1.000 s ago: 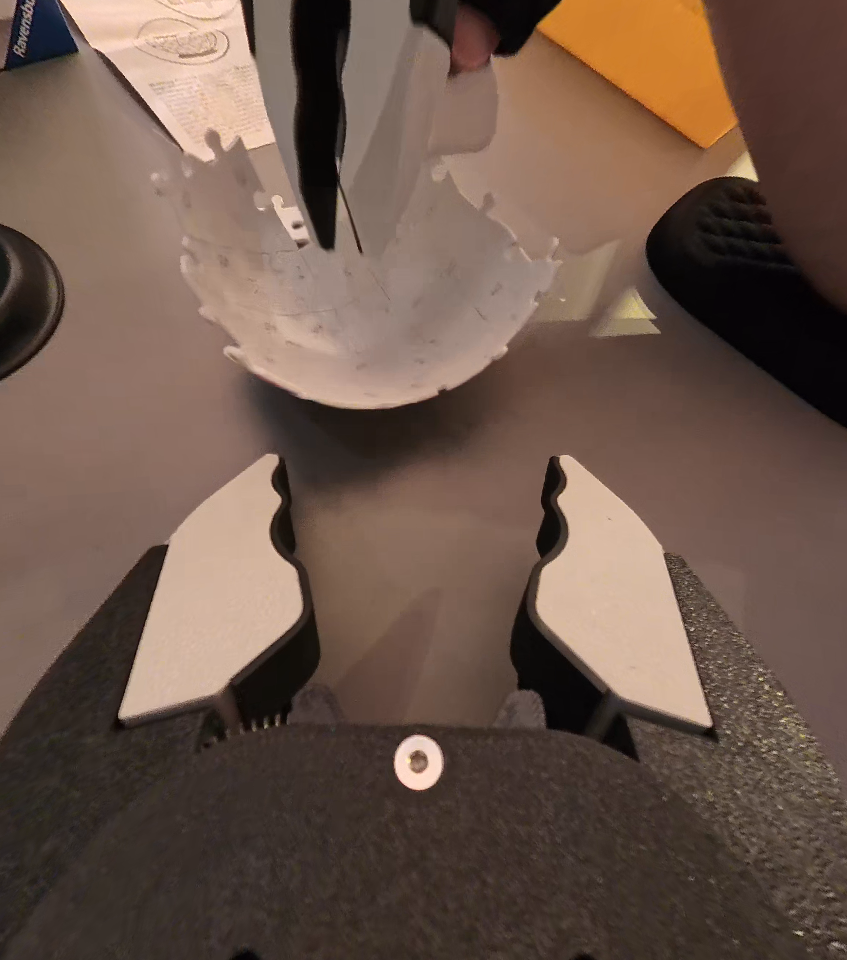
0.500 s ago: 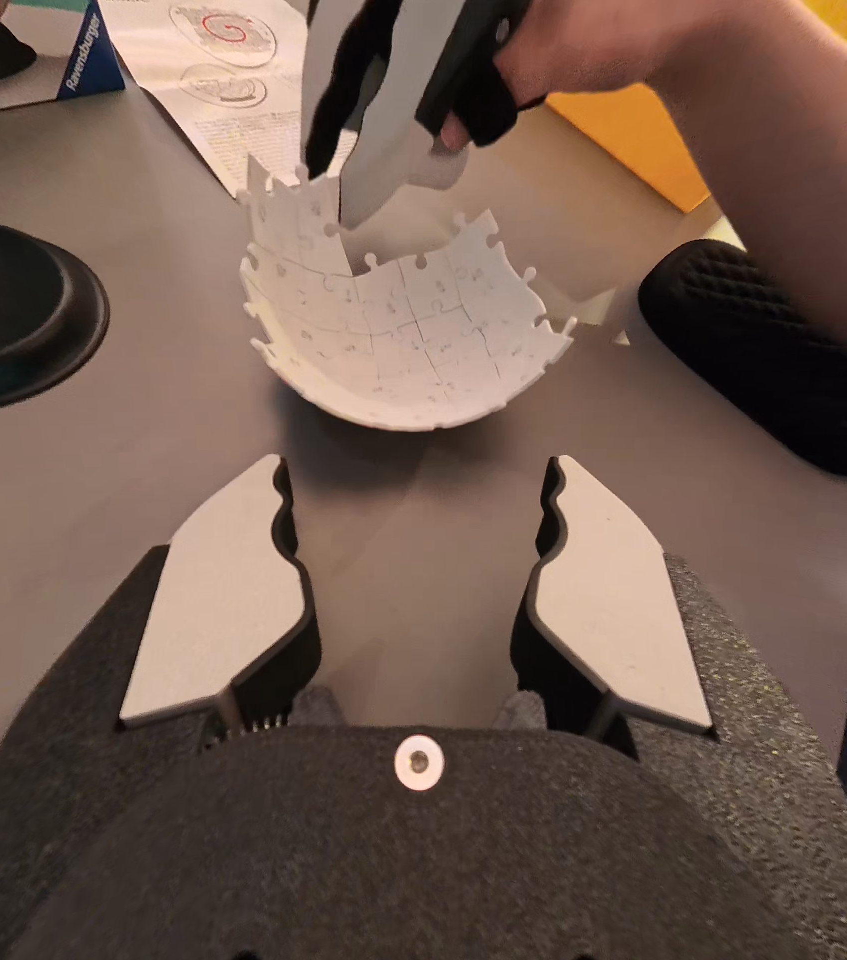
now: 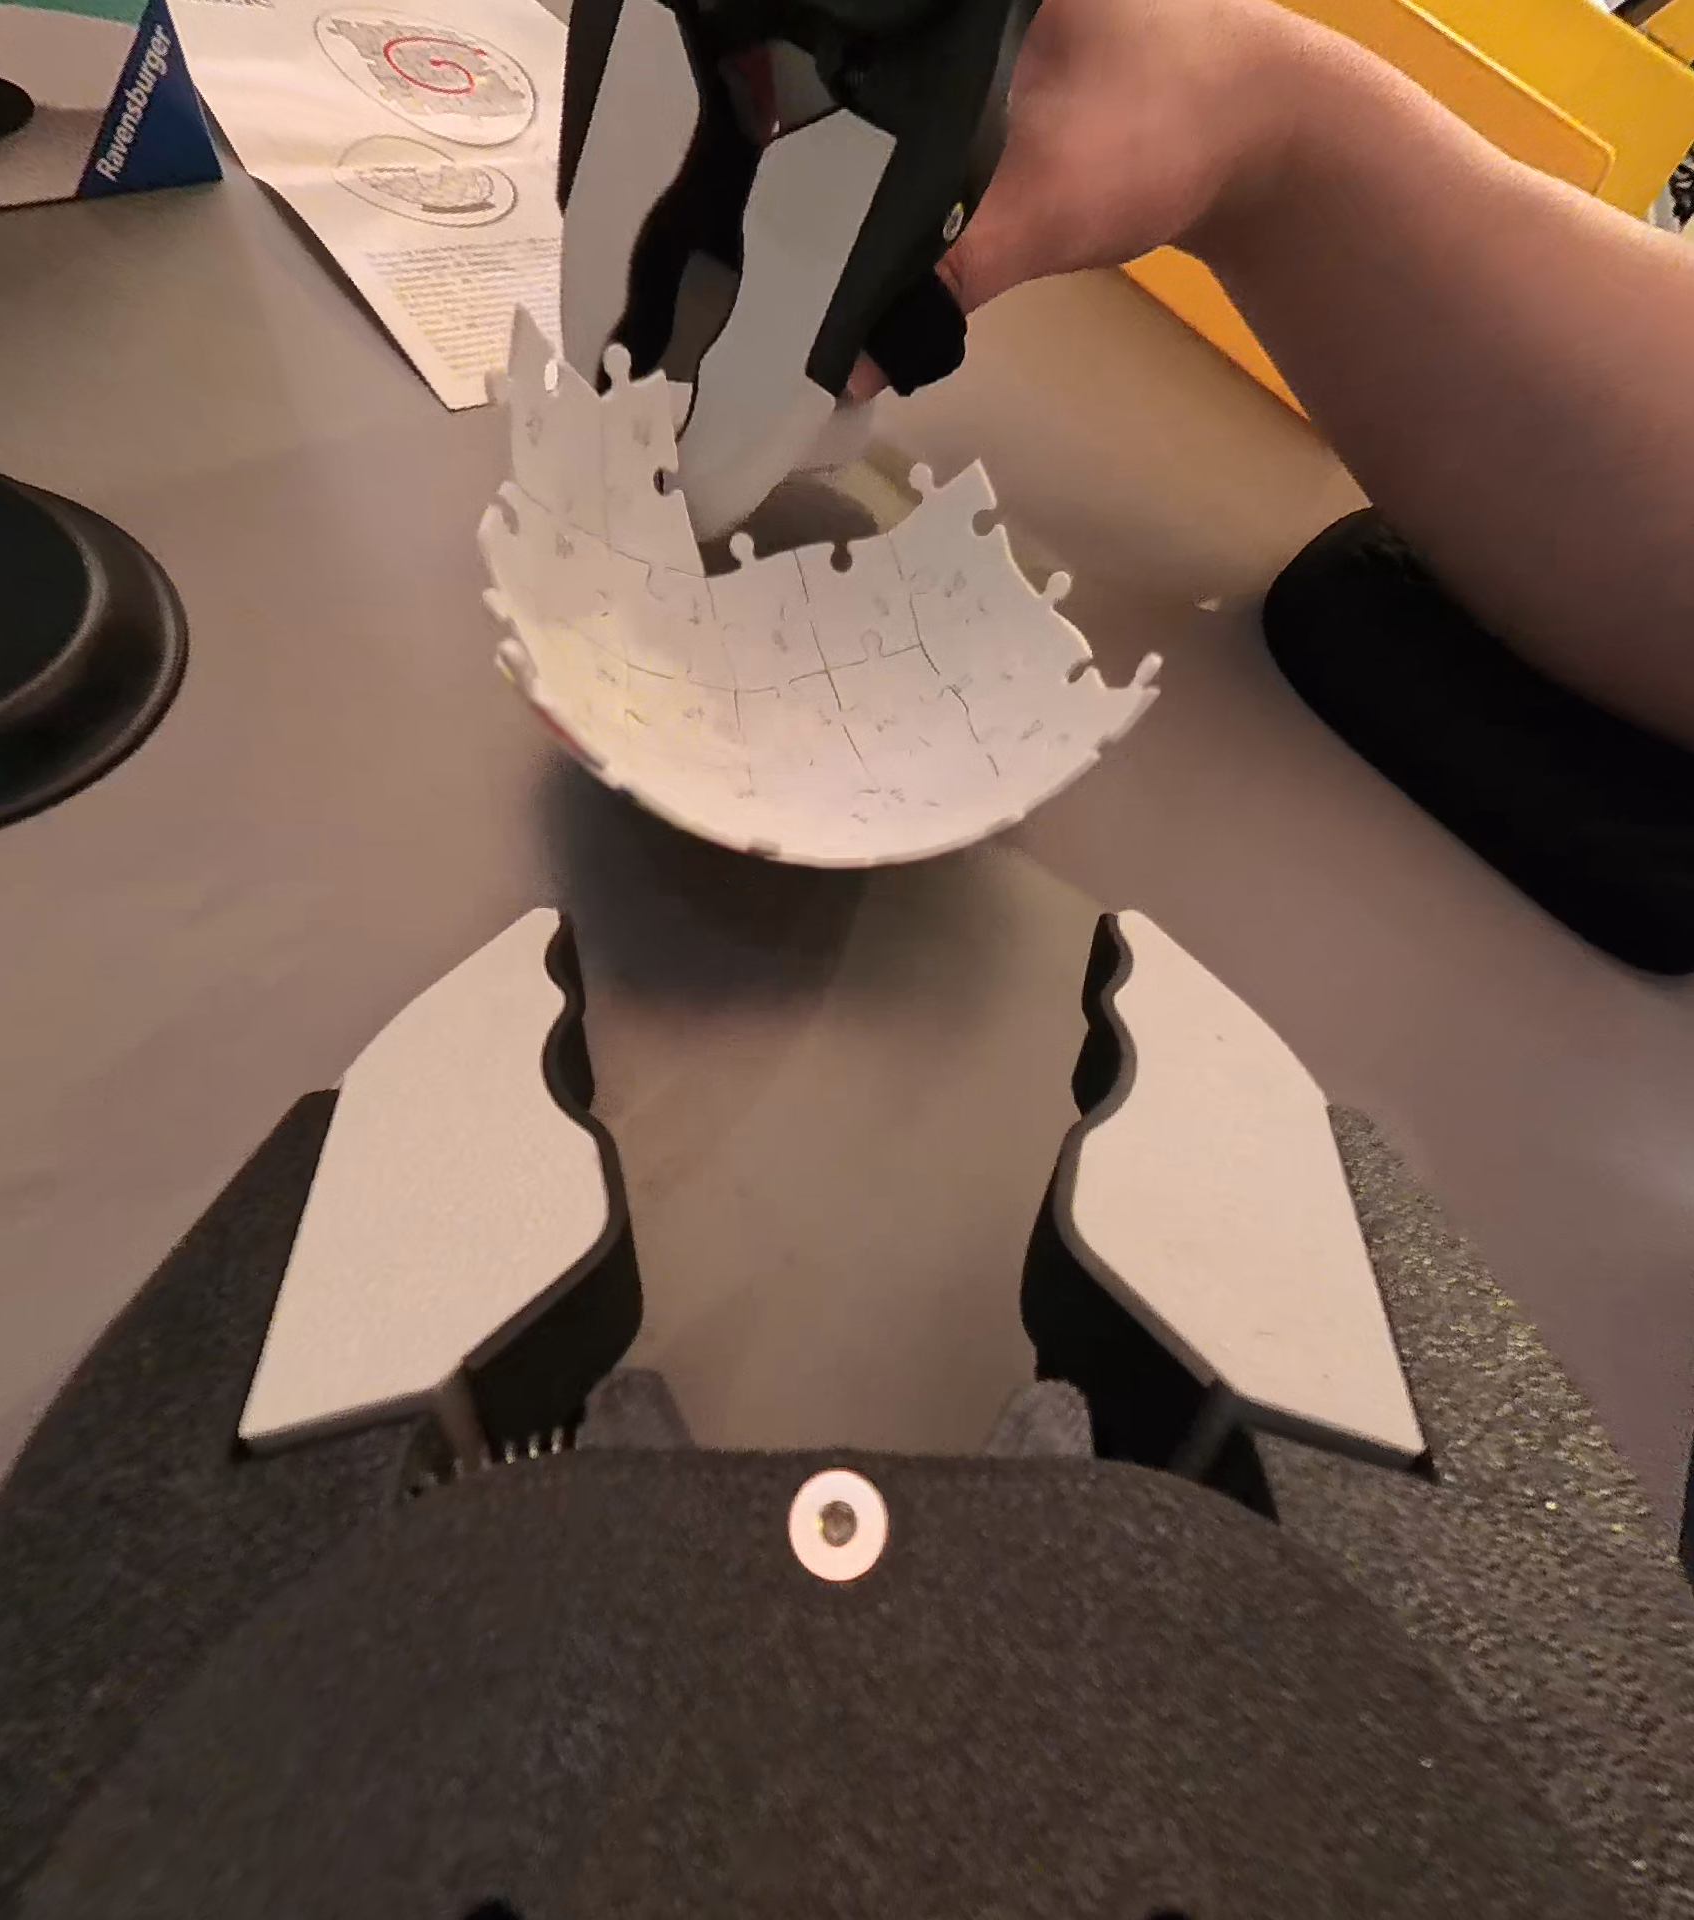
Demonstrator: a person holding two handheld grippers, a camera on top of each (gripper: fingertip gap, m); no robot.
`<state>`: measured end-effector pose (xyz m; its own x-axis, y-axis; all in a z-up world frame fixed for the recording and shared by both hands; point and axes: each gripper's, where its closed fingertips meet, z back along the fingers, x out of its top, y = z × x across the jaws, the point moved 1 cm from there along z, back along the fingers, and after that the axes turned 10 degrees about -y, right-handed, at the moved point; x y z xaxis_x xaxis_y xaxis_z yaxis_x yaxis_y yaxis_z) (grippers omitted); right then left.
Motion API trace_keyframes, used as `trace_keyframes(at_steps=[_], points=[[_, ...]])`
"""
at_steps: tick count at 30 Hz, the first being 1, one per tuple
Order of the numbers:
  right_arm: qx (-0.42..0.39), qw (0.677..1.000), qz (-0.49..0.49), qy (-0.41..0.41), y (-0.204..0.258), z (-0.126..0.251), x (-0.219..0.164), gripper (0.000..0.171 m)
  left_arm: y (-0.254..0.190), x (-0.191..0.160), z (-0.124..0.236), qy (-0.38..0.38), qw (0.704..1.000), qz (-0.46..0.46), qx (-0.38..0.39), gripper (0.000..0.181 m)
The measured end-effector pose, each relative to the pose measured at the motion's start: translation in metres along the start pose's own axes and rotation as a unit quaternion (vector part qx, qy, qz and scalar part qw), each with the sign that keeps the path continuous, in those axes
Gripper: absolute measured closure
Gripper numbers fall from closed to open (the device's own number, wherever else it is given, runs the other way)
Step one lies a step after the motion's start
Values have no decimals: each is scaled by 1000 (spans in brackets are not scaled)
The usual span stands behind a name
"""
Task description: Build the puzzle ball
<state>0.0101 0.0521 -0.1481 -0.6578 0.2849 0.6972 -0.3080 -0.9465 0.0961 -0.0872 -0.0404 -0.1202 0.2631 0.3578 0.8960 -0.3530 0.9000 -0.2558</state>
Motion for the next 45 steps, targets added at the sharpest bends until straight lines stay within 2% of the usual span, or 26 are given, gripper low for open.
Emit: trace_keyframes(at_steps=[4, 11, 19, 27, 30, 31, 32, 36, 40, 45], points=[[3, 1000, 5, 14, 4, 3, -5, 170, -1, 1, 3, -5, 1000, 6, -3, 89], [0, 999, -34, 10, 15, 15, -20, 170, -1, 0, 21, -15, 1000, 20, 5, 90], [-94, 987, -125, 30, 21, 50, -56, 170, -8, -2, 35, -18, 1000, 22, 6, 91], [-133, 975, -172, -47, 43, 76, -55, 170, -15, 8, 37, -37, 999, 25, -9, 93], [-137, 976, -154, -71, 40, 77, -52, 168, -17, 9, 36, -33, 999, 14, -7, 92], [-139, 975, -151, -82, 37, 75, -51, 153, -18, 8, 36, -31, 999, 12, -7, 92], [-125, 976, -155, -86, 38, 71, -50, 146, -19, 8, 36, -30, 999, 12, -6, 92], [-135, 981, -132, -51, 34, 56, -60, 145, -20, 5, 40, -29, 999, 15, -2, 92], [-134, 980, -137, -51, 35, 49, -58, 142, -18, 3, 45, -31, 999, 19, 4, 92], [-148, 983, -97, -38, 32, 49, -59, 149, -18, 2, 46, -30, 999, 25, 2, 92]])
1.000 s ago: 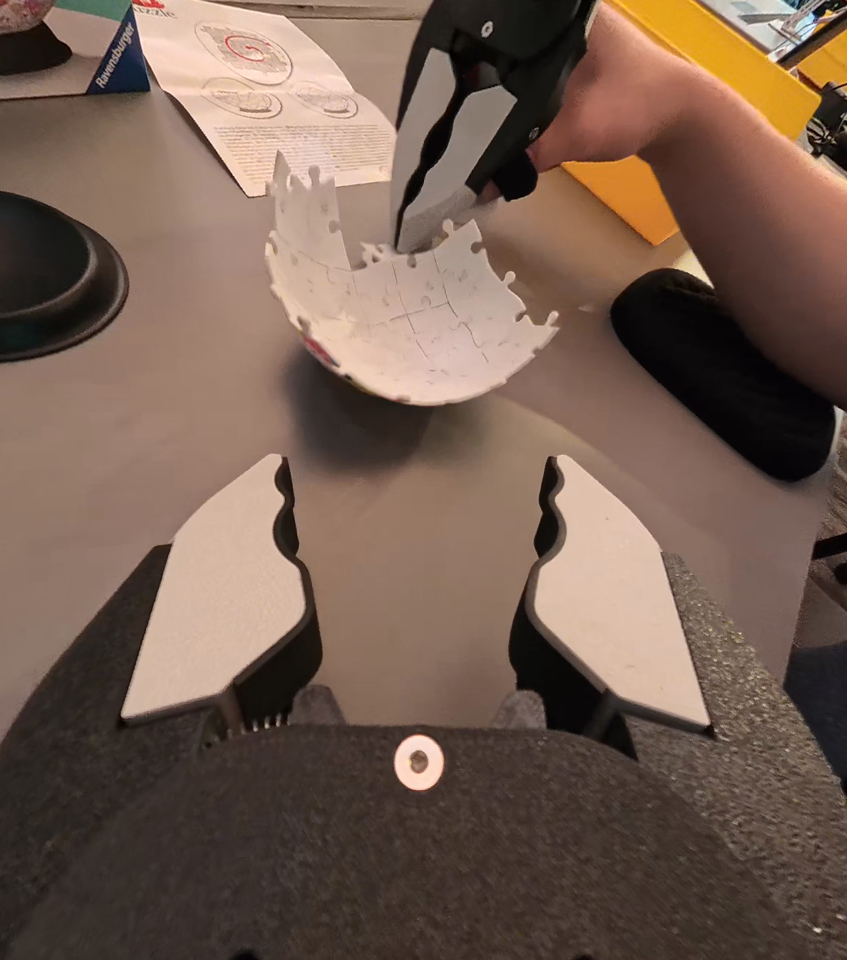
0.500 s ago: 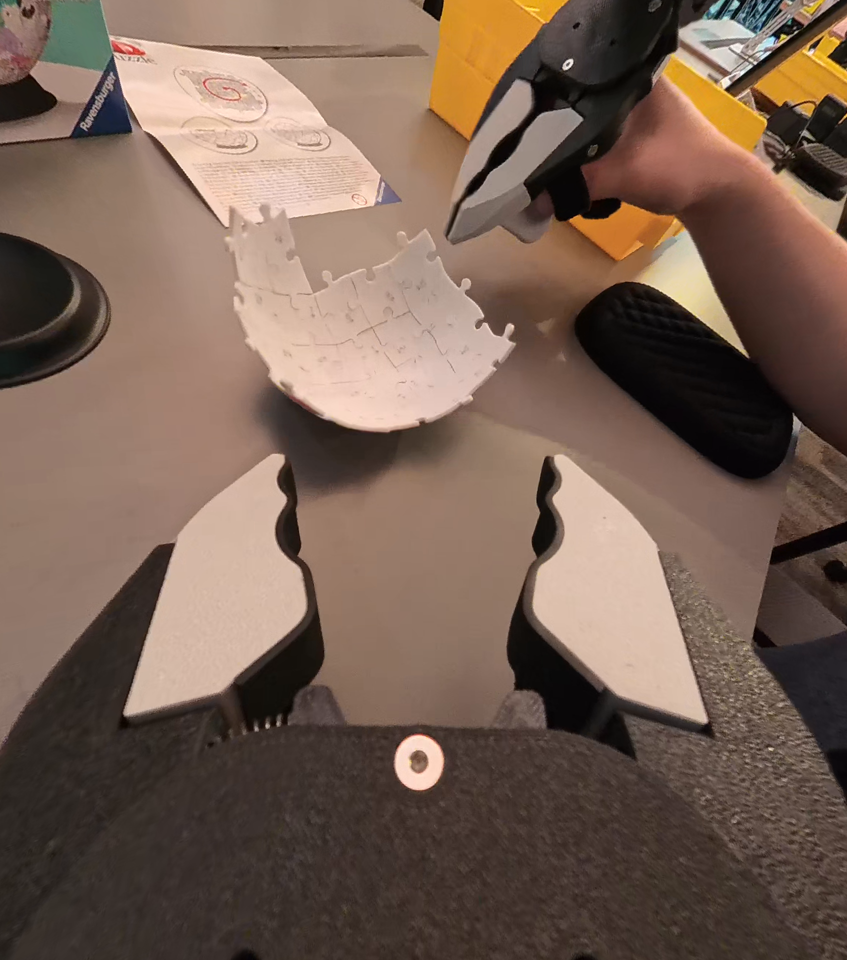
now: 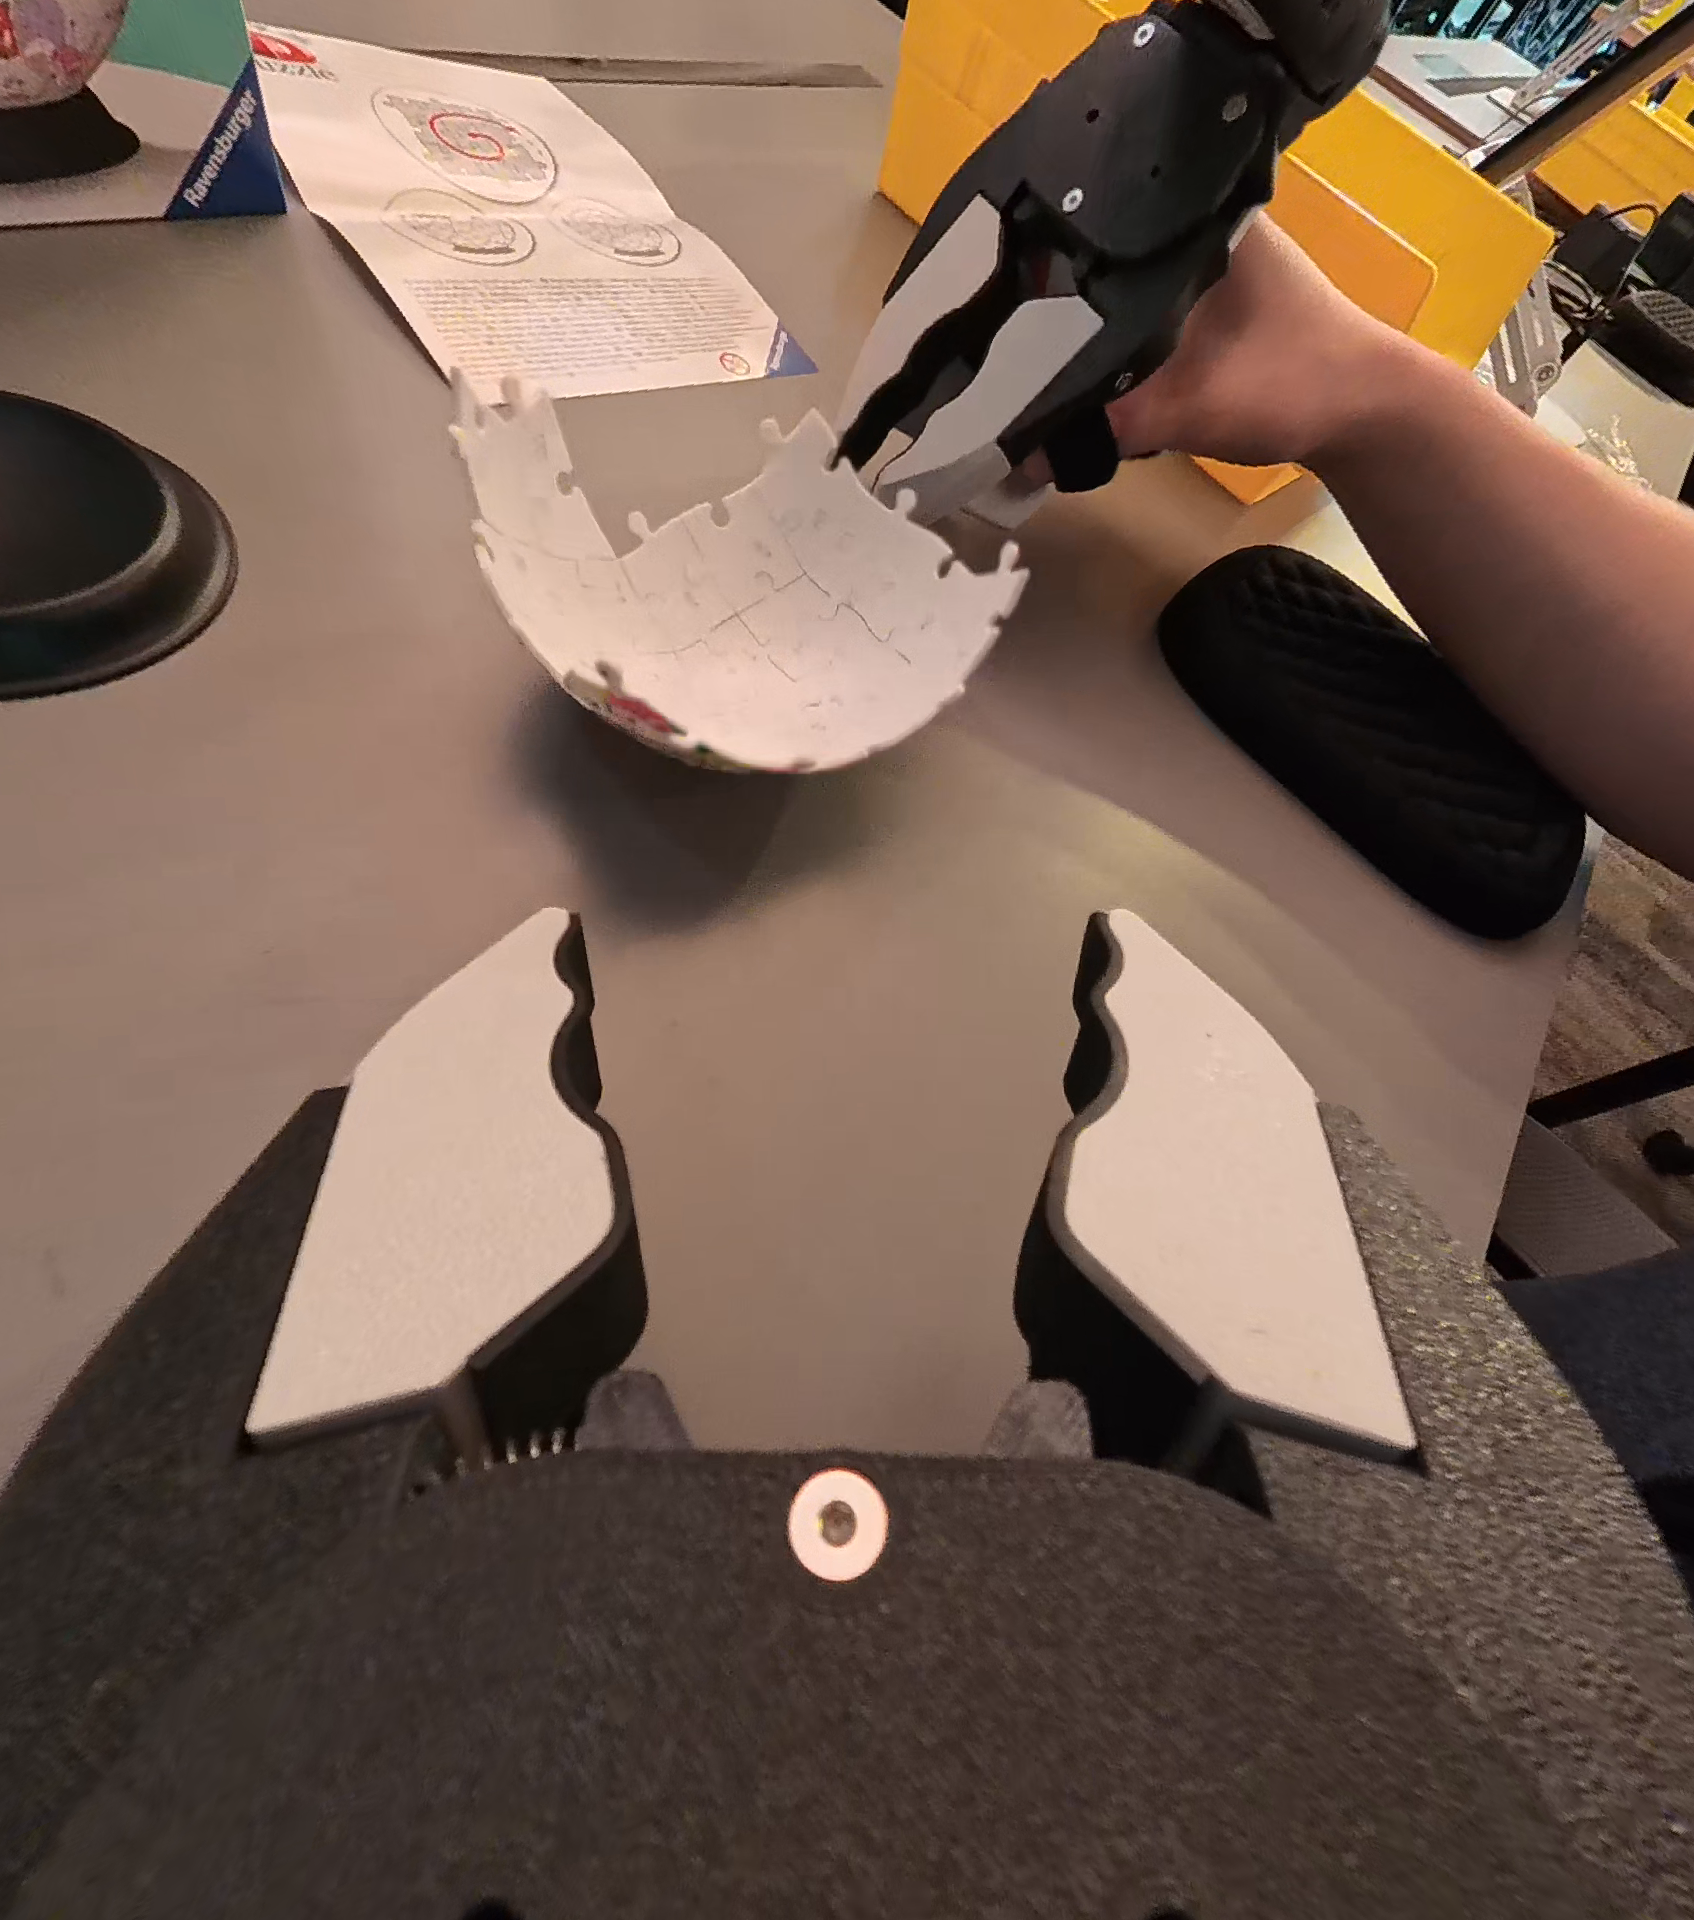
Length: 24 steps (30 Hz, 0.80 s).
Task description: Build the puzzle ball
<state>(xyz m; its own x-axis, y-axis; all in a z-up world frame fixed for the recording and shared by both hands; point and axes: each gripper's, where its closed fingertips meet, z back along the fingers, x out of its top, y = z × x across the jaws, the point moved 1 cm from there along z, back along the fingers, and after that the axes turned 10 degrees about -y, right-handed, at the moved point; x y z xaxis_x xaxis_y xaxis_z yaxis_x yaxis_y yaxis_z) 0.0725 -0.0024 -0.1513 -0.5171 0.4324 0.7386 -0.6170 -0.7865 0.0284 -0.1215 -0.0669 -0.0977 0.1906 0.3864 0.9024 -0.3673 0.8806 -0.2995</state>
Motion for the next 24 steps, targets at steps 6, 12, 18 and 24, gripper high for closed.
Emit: trace_keyframes(at_steps=[6, 12, 18, 24], points=[[7, 1000, 29, 6, 6, 3, -1, 152, -2, 3, -1, -2, 1000, -1, -5, 92], [-20, 996, 84, 2, 21, 43, 17, 152, -17, 22, -7, -12, 998, 29, -58, 97], [-24, 959, 283, -17, 89, 97, 81, 152, -66, 81, -24, -48, 969, 115, -215, 124], [-13, 905, 426, -21, 132, 108, 115, 152, -92, 98, -39, -16, 948, 157, -275, 135]])
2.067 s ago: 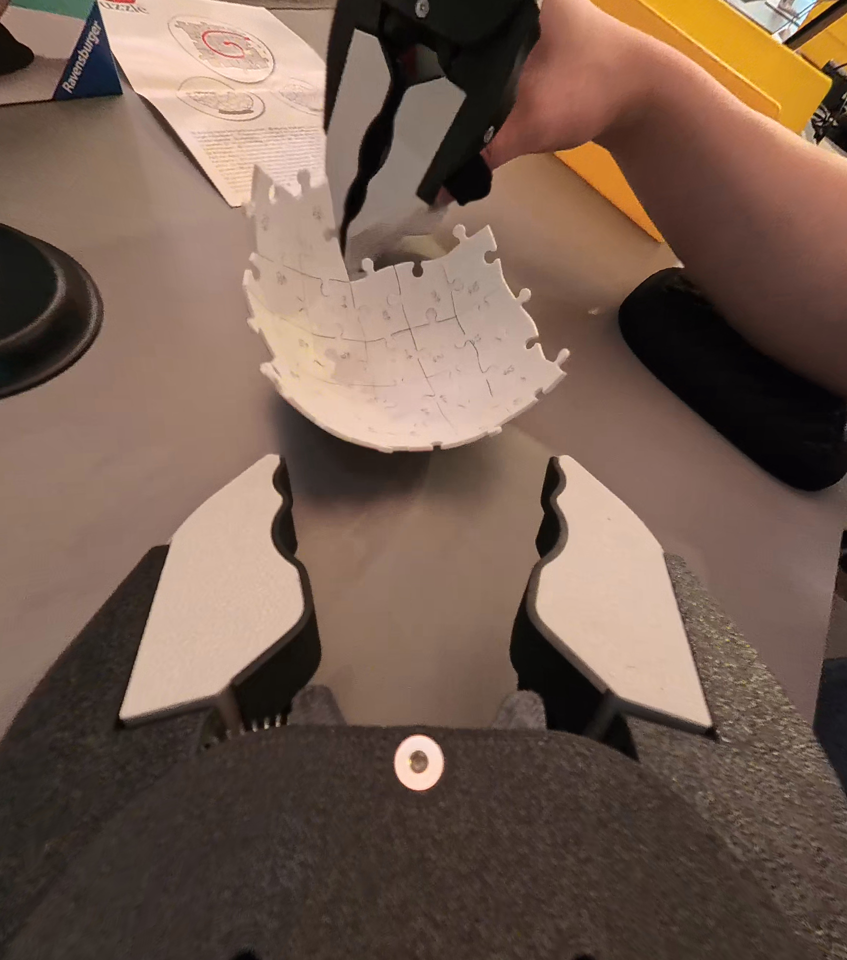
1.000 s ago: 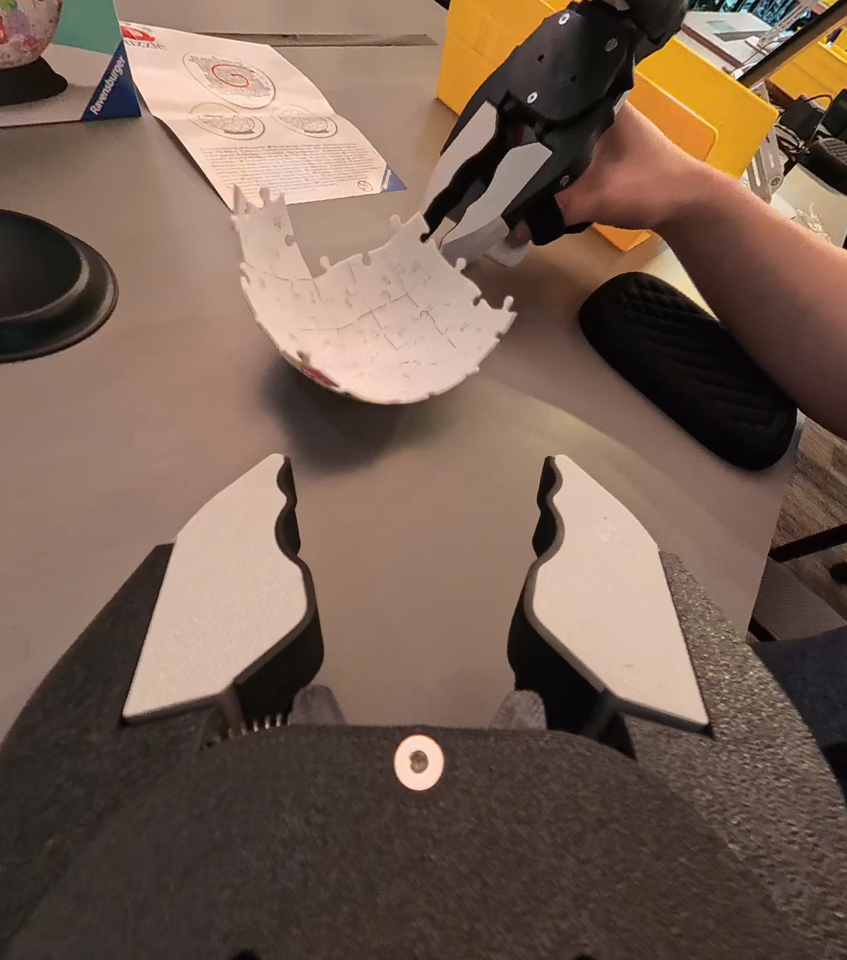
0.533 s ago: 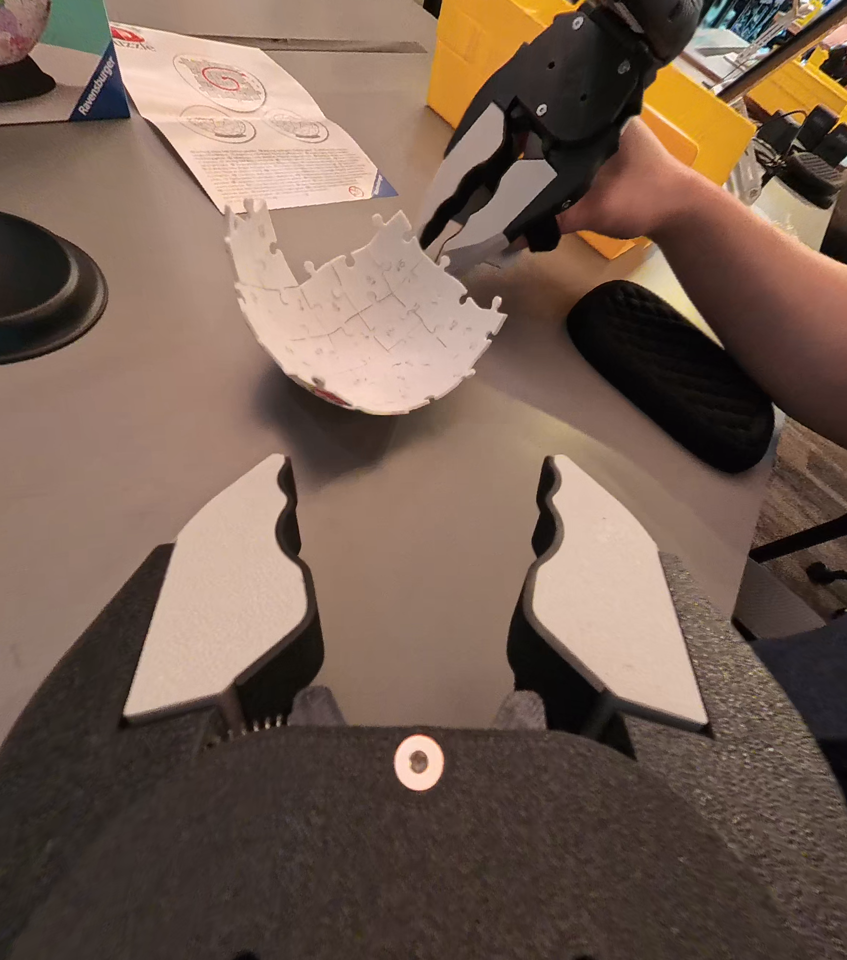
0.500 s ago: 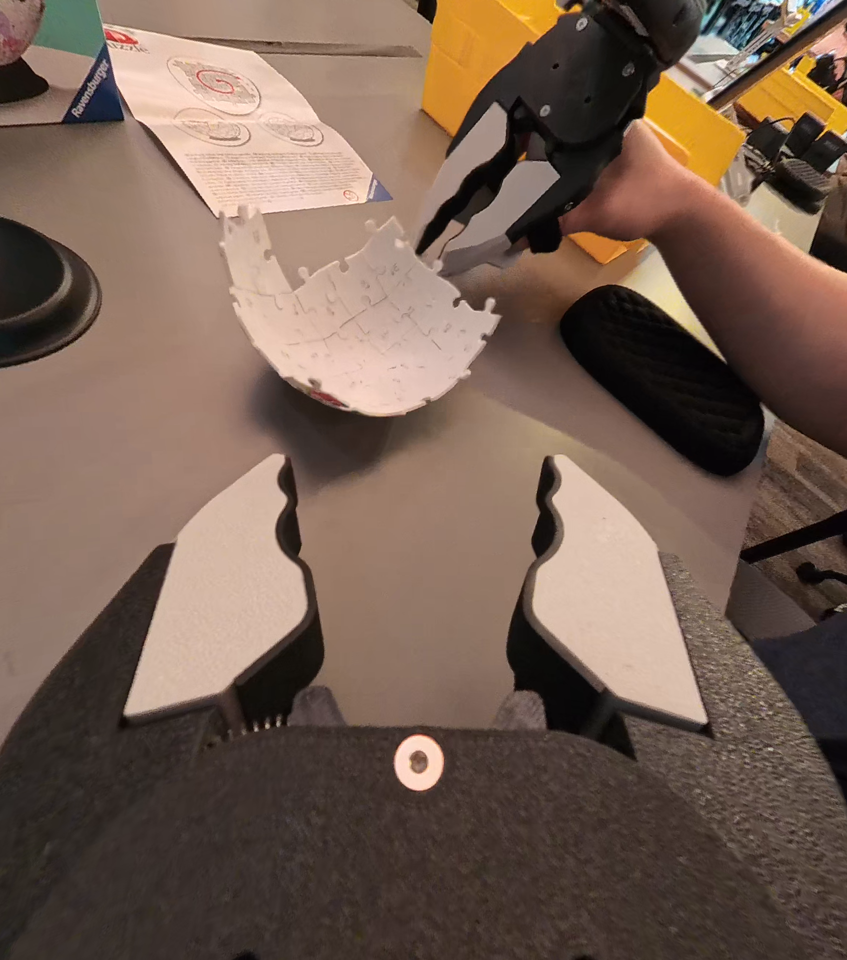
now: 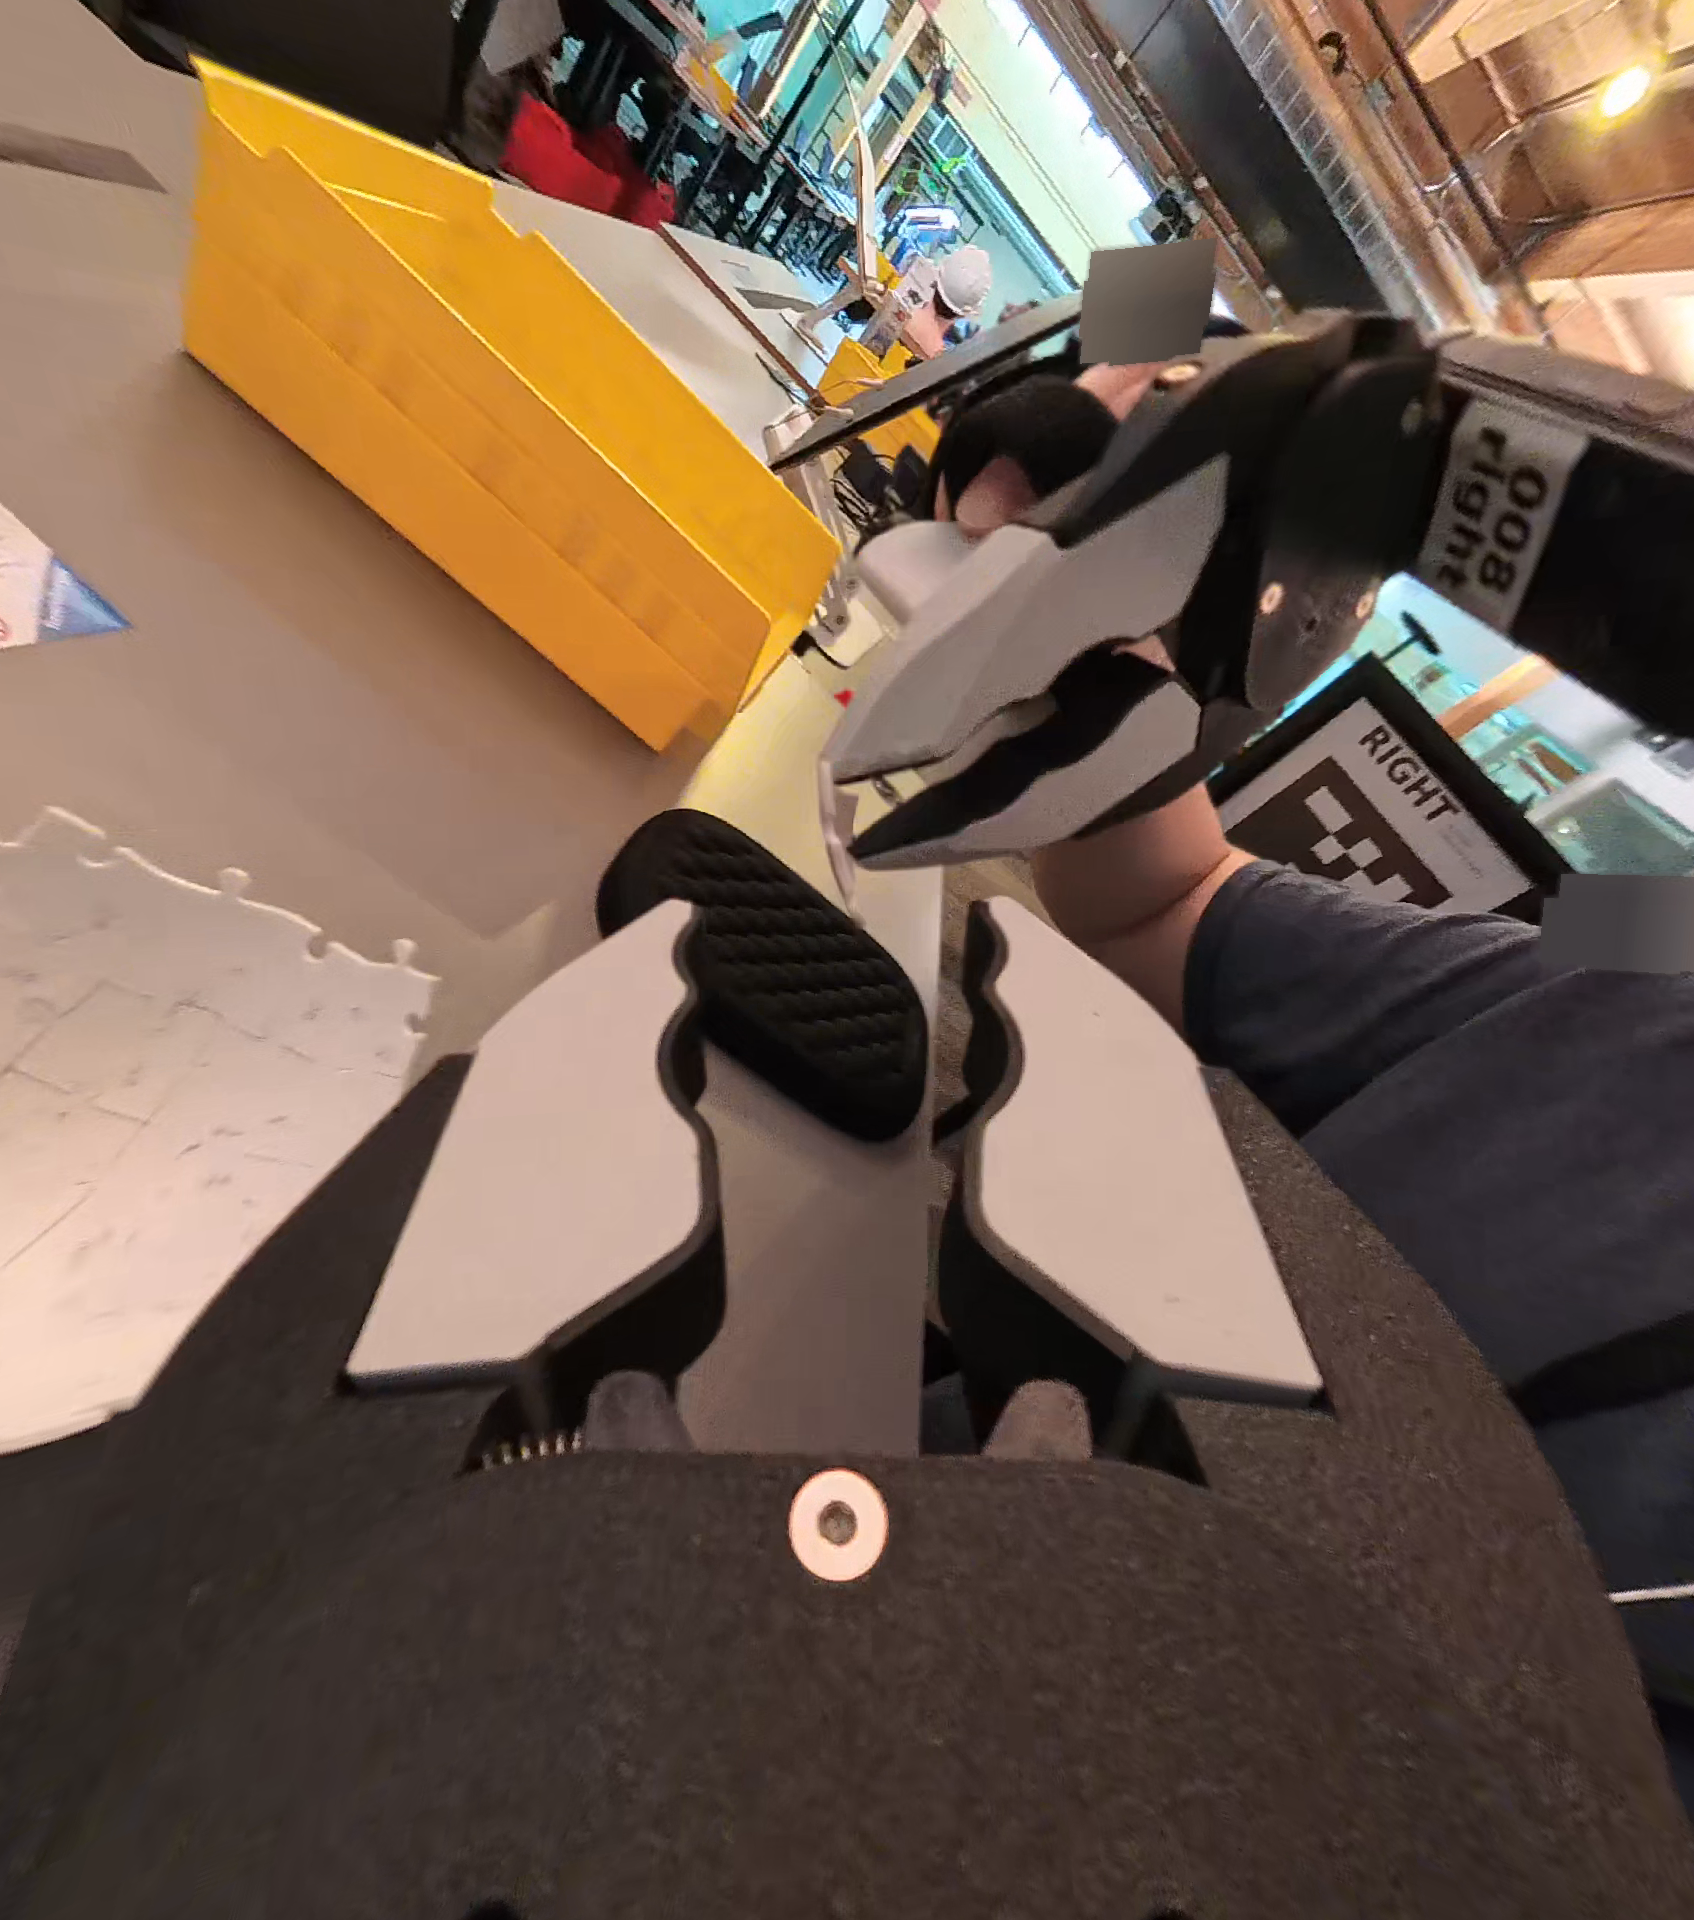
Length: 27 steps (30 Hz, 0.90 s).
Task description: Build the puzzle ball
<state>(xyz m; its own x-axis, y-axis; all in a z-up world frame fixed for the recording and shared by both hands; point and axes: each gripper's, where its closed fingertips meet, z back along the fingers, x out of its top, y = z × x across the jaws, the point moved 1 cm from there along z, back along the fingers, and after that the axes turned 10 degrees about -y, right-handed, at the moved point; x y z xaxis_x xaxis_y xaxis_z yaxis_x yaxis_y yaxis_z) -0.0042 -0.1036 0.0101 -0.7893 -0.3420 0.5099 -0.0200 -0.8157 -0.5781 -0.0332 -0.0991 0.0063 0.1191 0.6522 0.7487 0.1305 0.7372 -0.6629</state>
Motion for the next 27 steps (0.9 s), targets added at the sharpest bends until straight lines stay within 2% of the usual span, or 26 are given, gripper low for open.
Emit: trace_keyframes(at_steps=[4, 6, 8, 9, 11, 12, 13, 16, 18, 19, 24, 25, 27], points=[[3, 998, 56, 6, 0, -2, 15, 151, -5, -3, -3, 9, 1000, 18, -7, 155], [0, 997, 78, 5, -1, -4, 20, 151, -10, -5, -1, 8, 999, 25, -22, 178], [-10, 997, 74, -10, -5, -7, 24, 150, -8, -3, 4, -7, 999, 27, -15, 179], [-30, 997, 57, -29, -11, -6, 28, 144, -9, 0, 7, -21, 999, 26, -18, 179], [-82, 992, -26, -89, -27, -1, 32, 141, -12, 16, 17, -82, 996, 19, -31, 179], [-98, 978, -102, -153, -35, 2, 38, 142, -15, 27, 25, -127, 991, 8, -39, 179], [-94, 949, -190, -234, -40, 4, 47, 143, -16, 37, 33, -168, 985, -7, -38, 179], [-44, 803, -404, -436, -55, 11, 61, 147, -11, 53, 50, -248, 967, -60, 1, 179], [-38, 723, -469, -506, -67, 12, 60, 154, -11, 55, 53, -261, 962, -81, 15, 179], [-43, 703, -489, -514, -72, 9, 57, 154, -12, 55, 53, -263, 961, -84, 17, 179], [-23, 705, -501, -501, -71, -15, 63, 146, -12, 57, 54, -273, 958, -81, 10, 180], [-21, 709, -502, -494, -71, -20, 64, 148, -11, 57, 54, -277, 958, -81, 9, 180], [-16, 717, -498, -488, -70, -25, 65, 168, -14, 56, 52, -275, 958, -79, -8, 179]])
